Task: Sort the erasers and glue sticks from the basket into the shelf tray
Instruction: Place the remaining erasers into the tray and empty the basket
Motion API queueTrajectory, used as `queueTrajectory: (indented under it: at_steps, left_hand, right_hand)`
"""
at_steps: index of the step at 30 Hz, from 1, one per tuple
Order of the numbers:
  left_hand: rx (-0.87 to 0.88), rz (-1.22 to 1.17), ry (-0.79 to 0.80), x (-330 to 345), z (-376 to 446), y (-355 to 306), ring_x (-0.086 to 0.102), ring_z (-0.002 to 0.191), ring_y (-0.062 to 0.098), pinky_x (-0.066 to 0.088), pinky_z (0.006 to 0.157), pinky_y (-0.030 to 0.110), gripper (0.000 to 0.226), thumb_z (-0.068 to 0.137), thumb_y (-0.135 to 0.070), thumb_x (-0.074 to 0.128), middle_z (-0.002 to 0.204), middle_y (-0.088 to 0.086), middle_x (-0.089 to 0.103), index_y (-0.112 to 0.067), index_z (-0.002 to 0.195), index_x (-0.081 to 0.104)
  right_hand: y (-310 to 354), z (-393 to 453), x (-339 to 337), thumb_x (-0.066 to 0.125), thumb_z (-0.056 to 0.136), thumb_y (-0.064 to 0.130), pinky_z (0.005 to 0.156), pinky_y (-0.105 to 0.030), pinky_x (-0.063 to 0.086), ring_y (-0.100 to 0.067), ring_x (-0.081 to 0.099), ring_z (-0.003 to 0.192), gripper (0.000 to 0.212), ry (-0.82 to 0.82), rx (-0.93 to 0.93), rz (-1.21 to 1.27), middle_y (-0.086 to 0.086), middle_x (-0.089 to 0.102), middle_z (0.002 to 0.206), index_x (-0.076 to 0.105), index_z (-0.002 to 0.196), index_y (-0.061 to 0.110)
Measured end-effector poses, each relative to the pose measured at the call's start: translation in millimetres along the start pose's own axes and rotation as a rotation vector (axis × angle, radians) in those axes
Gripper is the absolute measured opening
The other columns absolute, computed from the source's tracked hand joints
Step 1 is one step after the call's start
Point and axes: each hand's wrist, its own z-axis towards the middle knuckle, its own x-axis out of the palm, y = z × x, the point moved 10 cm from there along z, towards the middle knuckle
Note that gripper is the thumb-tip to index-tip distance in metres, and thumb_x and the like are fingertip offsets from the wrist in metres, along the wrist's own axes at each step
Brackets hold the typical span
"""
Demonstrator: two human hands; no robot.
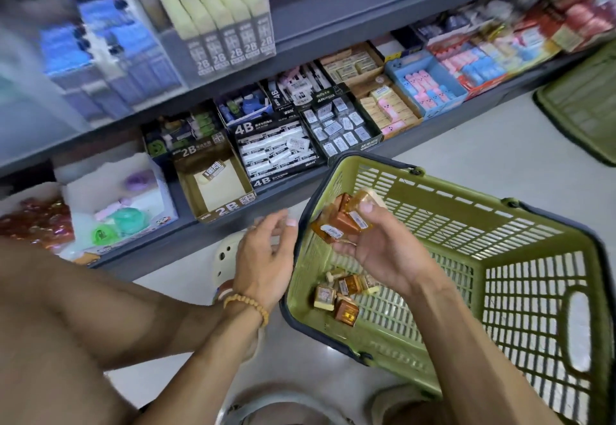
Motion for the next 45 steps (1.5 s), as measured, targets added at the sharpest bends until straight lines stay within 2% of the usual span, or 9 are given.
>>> queueTrajectory:
  at_steps: [6,9,13,21,26,33,37,42,45]
  left_hand:
    - [0.306,-0.125,0.278,-28.4,-24.8,-76.6,0.059,0.101,-0.006,0.052,0.082,0.021,0.058,0.076,-0.064,0.062,0.121,-0.022,0.059,-0.05,0.13,0.049]
    - [0.382,-0.135,0.221,-58.1,-30.3,-99.8,0.057,0.099,-0.011,0.047,0.08,0.009,0.049,0.076,-0.051,0.07,0.113,-0.023,0.062,-0.044,0.123,0.056]
    - [0.408,-0.193,0.115,-97.5,-29.7,-114.0,0.06,0.082,-0.001,0.048,0.069,0.019,0.036,0.073,-0.038,0.078,0.092,-0.014,0.065,-0.039,0.106,0.063]
    - [0.383,-0.403,-0.019,-153.9,-21.3,-128.8,0.066,0.079,0.013,0.056,0.068,0.031,0.035,0.077,-0.004,0.077,0.086,-0.007,0.07,-0.029,0.094,0.061]
    - [0.289,-0.633,-0.066,-190.8,-4.6,-115.6,0.064,0.074,0.011,0.055,0.072,0.028,0.038,0.064,-0.006,0.084,0.075,-0.007,0.069,-0.016,0.086,0.055]
    - [0.406,-0.321,0.037,-236.3,-2.4,-123.0,0.065,0.088,0.015,0.052,0.085,0.026,0.04,0.08,0.0,0.073,0.092,0.0,0.072,-0.033,0.103,0.071]
    - [0.448,-0.133,-0.183,-305.0,5.9,-118.7,0.062,0.081,0.011,0.049,0.076,0.018,0.027,0.078,-0.002,0.075,0.088,-0.003,0.071,-0.025,0.089,0.071]
    - [0.33,0.138,-0.31,-348.6,45.3,-102.6,0.062,0.079,0.017,0.054,0.081,0.033,0.03,0.072,-0.013,0.083,0.086,-0.007,0.067,-0.033,0.081,0.063]
    - [0.324,0.324,-0.238,-339.5,67.1,-107.0,0.064,0.076,0.013,0.053,0.084,0.031,0.027,0.071,-0.017,0.085,0.088,-0.005,0.07,-0.029,0.088,0.068]
  right_hand:
    - [35.9,-27.6,70.1,0.089,0.066,0.041,0.086,-0.038,0.048,-0.034,0.057,0.108,0.067,0.148,-0.076,0.01,-0.025,0.058,0.124,0.062,0.116,0.004]
    - [51.4,-38.5,101.0,0.087,0.07,0.038,0.095,-0.04,0.05,-0.034,0.06,0.113,0.059,0.224,-0.12,0.016,-0.022,0.063,0.124,0.067,0.115,0.006]
    - [62.7,-44.7,130.6,0.089,0.07,0.029,0.102,-0.042,0.049,-0.043,0.055,0.125,0.089,0.253,-0.151,0.083,-0.033,0.052,0.137,0.045,0.134,-0.014]
    - [88.4,-40.4,178.9,0.094,0.062,0.029,0.108,-0.05,0.044,-0.044,0.053,0.128,0.06,0.266,-0.253,0.162,-0.03,0.055,0.136,0.07,0.113,0.006]
    - [97.7,-23.7,204.8,0.095,0.059,0.029,0.099,-0.054,0.05,-0.045,0.056,0.125,0.08,0.237,-0.287,0.124,-0.025,0.062,0.127,0.058,0.125,0.007]
    - [93.2,-1.2,253.1,0.095,0.057,0.03,0.101,-0.049,0.05,-0.036,0.063,0.118,0.076,0.267,-0.306,0.077,-0.019,0.067,0.123,0.061,0.123,0.009]
    - [96.4,7.9,269.6,0.096,0.052,0.041,0.09,-0.038,0.053,-0.02,0.069,0.102,0.075,0.203,-0.347,-0.058,-0.007,0.072,0.112,0.065,0.116,0.017]
    - [88.9,15.8,279.0,0.076,0.073,0.029,0.079,-0.033,0.043,-0.012,0.066,0.089,0.039,0.143,-0.328,-0.108,-0.002,0.071,0.104,0.064,0.109,0.017]
    - [84.5,18.8,281.7,0.094,0.053,0.043,0.074,-0.031,0.046,-0.015,0.063,0.094,0.069,0.132,-0.325,-0.125,-0.005,0.07,0.109,0.064,0.109,0.018]
